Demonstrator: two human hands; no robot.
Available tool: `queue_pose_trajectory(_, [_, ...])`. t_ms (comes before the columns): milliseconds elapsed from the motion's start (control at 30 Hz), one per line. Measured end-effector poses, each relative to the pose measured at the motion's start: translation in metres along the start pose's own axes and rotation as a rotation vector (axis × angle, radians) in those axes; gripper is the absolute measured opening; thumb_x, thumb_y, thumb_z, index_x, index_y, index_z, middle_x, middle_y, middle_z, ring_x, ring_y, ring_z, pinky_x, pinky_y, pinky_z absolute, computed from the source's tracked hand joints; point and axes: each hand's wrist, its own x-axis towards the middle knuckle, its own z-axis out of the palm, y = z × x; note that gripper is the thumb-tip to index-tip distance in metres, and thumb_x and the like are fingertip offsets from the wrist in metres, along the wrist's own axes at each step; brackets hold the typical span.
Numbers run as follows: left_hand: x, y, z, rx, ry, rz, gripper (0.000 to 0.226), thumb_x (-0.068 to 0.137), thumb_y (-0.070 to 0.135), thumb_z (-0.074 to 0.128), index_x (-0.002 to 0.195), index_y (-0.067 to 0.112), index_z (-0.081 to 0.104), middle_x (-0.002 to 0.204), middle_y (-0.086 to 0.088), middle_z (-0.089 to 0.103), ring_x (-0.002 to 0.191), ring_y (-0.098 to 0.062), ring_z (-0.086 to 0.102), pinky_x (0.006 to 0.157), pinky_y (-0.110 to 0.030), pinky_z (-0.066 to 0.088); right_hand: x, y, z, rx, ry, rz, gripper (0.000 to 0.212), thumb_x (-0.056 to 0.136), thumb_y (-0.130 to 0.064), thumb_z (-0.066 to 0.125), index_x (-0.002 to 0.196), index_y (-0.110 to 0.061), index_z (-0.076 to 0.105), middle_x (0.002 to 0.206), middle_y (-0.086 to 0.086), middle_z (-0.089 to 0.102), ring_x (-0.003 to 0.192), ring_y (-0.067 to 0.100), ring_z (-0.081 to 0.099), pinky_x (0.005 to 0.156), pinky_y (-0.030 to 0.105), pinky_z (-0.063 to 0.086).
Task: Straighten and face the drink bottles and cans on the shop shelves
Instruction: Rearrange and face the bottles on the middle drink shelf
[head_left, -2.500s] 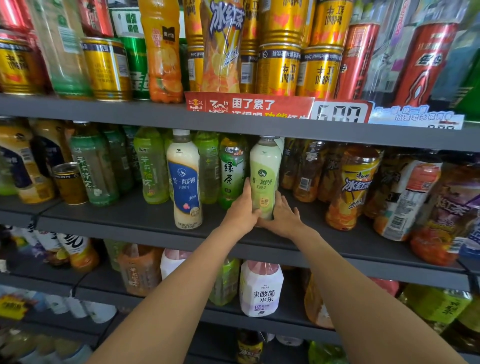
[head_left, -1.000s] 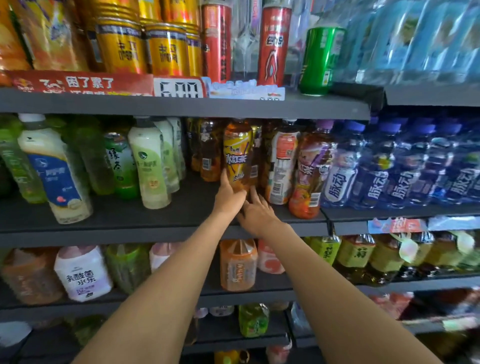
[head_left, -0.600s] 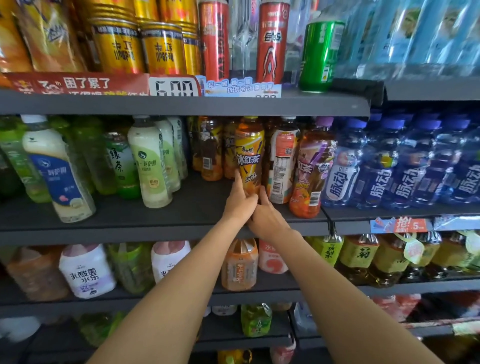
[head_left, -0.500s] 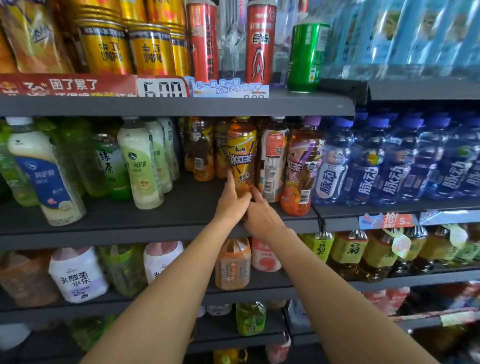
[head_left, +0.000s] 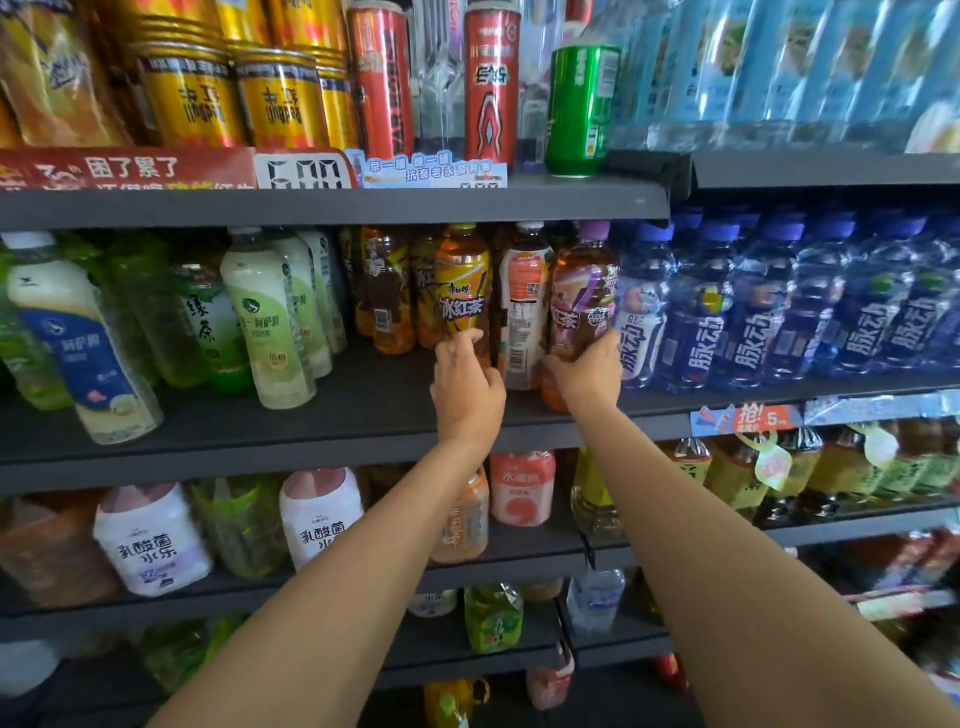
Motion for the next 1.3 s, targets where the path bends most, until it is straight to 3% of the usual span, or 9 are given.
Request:
queue_pose_trajectory(133, [-0.001, -0.004, -0.005, -0.025, -0.064, 0.067, 0.044, 0.089, 0.008, 0.052, 0.130, 0.019, 0.041, 0.130, -0.004, 0.041, 0.115, -0.019, 0.051, 0.098, -0.037, 0.046, -0.004, 0.003, 0.003, 0.045, 0.062, 0.061, 0.058, 0.077, -0.023, 0.074, 0.121, -0.002, 0.044, 0.127, 0.015, 0.050, 0.120, 0.033, 0.048, 0.099, 0.043, 0.041])
queue_pose_trajectory(267, [-0.004, -0.007, -0.015, -0.085, -0.044, 0.089, 0.041, 0.090, 0.013, 0.052, 0.129, 0.016, 0.042, 0.129, -0.003, 0.043, 0.113, -0.015, 0.052, 0.090, -0.025, 0.044, -0.034, 0.003, 0.018, -0.056, 0.123, -0.073, 0.060, 0.084, -0.025, 0.067, 0.130, 0.001, 0.037, 0.131, 0.017, 0.042, 0.125, 0.033, 0.039, 0.101, 0.042, 0.034])
queue_pose_trajectory(567, [0.010, -0.040, -0.068, -0.081, 0.018, 0.014, 0.047, 0.091, 0.018, 0.050, 0.135, 0.012, 0.037, 0.133, -0.006, 0.047, 0.120, -0.021, 0.048, 0.099, -0.031, 0.039, -0.088, -0.037, 0.098, -0.094, -0.105, -0.302, 0.044, 0.095, -0.017, 0.048, 0.135, -0.004, 0.034, 0.136, 0.014, 0.039, 0.127, 0.029, 0.037, 0.103, 0.037, 0.034])
queue_pose_trajectory(700, [0.018, -0.059, -0.085, -0.073, -0.133, -0.131, 0.066, 0.090, 0.023, 0.052, 0.146, 0.025, 0.017, 0.124, -0.012, 0.058, 0.112, -0.029, 0.056, 0.099, -0.041, 0.044, -0.093, -0.047, 0.115, 0.028, -0.213, -0.305, 0.042, 0.093, -0.014, 0.047, 0.134, -0.004, 0.041, 0.130, 0.014, 0.051, 0.120, 0.030, 0.048, 0.102, 0.041, 0.041])
queue_pose_trajectory(833, [0.030, -0.057, -0.084, -0.035, -0.202, -0.191, 0.068, 0.090, 0.019, 0.052, 0.147, 0.024, 0.015, 0.128, -0.009, 0.055, 0.116, -0.028, 0.054, 0.093, -0.030, 0.041, -0.083, -0.048, 0.108, 0.049, -0.300, -0.321, 0.032, 0.091, -0.009, 0.051, 0.122, -0.004, 0.047, 0.118, 0.013, 0.060, 0.108, 0.029, 0.057, 0.087, 0.031, 0.045])
queue_pose_trajectory(933, [0.035, -0.053, -0.077, -0.010, -0.191, -0.180, 0.065, 0.090, 0.020, 0.057, 0.145, 0.019, 0.022, 0.133, -0.009, 0.051, 0.124, -0.028, 0.048, 0.101, -0.035, 0.039, -0.070, -0.044, 0.101, -0.070, -0.382, -0.367, 0.037, 0.087, -0.006, 0.056, 0.123, -0.003, 0.046, 0.121, 0.014, 0.058, 0.113, 0.029, 0.054, 0.088, 0.026, 0.042])
queue_pose_trajectory(1100, [0.034, -0.058, -0.065, -0.010, -0.051, -0.208, 0.064, 0.080, 0.031, 0.070, 0.132, 0.018, 0.035, 0.126, -0.009, 0.055, 0.118, -0.027, 0.053, 0.098, -0.037, 0.042, -0.060, -0.031, 0.089, -0.222, -0.424, -0.368, 0.058, 0.081, -0.024, 0.068, 0.128, -0.002, 0.044, 0.127, 0.015, 0.046, 0.122, 0.030, 0.043, 0.100, 0.035, 0.039])
queue_pose_trajectory(1233, [0.035, -0.061, -0.060, -0.024, -0.018, -0.247, 0.066, 0.073, 0.037, 0.075, 0.125, 0.019, 0.039, 0.122, -0.010, 0.053, 0.115, -0.032, 0.052, 0.098, -0.045, 0.044, -0.062, -0.027, 0.091, -0.258, -0.483, -0.326, 0.065, 0.078, -0.030, 0.072, 0.127, -0.002, 0.042, 0.128, 0.016, 0.044, 0.121, 0.032, 0.044, 0.098, 0.039, 0.042])
queue_pose_trajectory(1300, [0.033, -0.066, -0.059, 0.003, -0.032, -0.239, 0.066, 0.075, 0.033, 0.074, 0.129, 0.018, 0.039, 0.125, -0.010, 0.049, 0.118, -0.032, 0.048, 0.100, -0.042, 0.042, -0.065, -0.027, 0.095, -0.255, -0.466, -0.312, 0.063, 0.079, -0.027, 0.072, 0.127, -0.002, 0.041, 0.128, 0.016, 0.042, 0.120, 0.033, 0.045, 0.095, 0.038, 0.041])
